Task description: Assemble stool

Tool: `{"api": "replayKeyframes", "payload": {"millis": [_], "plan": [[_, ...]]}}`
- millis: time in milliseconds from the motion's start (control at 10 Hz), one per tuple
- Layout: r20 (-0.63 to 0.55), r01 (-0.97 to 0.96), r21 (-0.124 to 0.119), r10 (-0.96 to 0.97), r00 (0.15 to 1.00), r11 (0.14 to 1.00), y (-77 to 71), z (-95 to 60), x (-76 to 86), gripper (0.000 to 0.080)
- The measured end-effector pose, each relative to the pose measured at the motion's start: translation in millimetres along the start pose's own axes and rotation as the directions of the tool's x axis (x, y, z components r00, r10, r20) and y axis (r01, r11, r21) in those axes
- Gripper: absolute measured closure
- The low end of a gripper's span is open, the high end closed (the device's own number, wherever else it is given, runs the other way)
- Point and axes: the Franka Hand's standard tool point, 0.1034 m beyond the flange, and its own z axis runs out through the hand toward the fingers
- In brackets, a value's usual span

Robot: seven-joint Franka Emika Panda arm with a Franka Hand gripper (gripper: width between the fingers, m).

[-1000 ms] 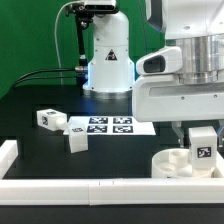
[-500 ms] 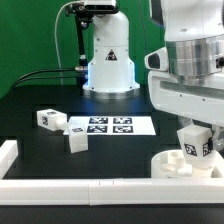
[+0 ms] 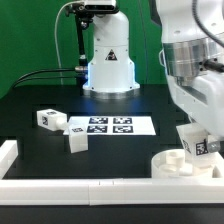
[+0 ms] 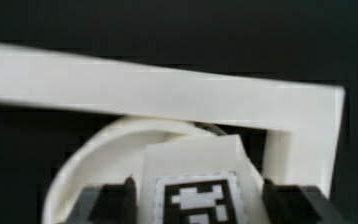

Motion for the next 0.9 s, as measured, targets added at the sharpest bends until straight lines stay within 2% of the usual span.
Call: {"api": "replayKeyframes", "payload": {"millis": [100,200,300,600,700,800,900], "plan": [[0.016,-0.166,0.005,0.165,0.986,0.986,-2.0,0.1,1.6,0.0465],[0.039,-0.373,0.005,0.372,0.927,0.928,-3.5,-0.3,1.7,0.0465],[0.046,-0.441,0.0,0.44,0.897,0.898,-3.6,-0.3,1.5,0.0465],[0.043,-0.379,-0.003,0.379,0.924,0.925,-1.7,1.1,0.0,0.0464],[0.043,-0.319,-0.017,0.319,0.947,0.948,1.8,2.9,-4.4,0.0295],[0.05,-0.248,-0.02,0.248,0.967,0.969,2.3,2.9,-11.6,0.0181],[0.059,-0.115,-0.008,0.115,0.992,0.993,-0.1,-2.4,-15.9,0.0159]]}}
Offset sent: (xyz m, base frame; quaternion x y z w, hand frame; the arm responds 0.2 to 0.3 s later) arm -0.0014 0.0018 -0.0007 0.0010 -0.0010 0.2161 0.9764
